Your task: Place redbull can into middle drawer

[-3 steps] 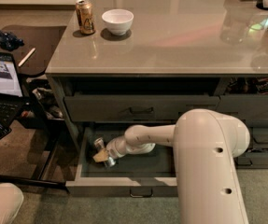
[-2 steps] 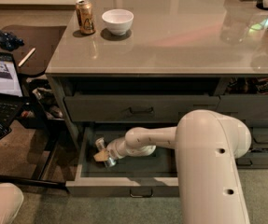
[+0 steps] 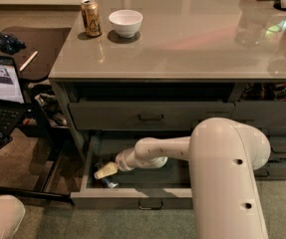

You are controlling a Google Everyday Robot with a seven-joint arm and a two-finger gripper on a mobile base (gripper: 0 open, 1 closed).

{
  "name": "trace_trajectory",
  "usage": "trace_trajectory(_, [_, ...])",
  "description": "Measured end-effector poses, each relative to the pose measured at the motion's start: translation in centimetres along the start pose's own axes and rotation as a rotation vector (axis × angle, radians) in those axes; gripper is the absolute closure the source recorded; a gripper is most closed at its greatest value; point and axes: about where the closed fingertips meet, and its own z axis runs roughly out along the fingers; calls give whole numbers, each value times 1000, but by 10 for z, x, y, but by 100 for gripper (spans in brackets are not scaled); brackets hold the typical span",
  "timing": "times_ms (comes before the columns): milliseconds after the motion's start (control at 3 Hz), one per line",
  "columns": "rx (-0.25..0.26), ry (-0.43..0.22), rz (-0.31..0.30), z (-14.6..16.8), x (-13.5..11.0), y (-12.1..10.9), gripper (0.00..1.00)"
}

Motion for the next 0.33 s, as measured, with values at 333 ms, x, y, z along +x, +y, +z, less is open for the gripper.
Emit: trace_trajectory(333, [0,0,0,0,0,0,0])
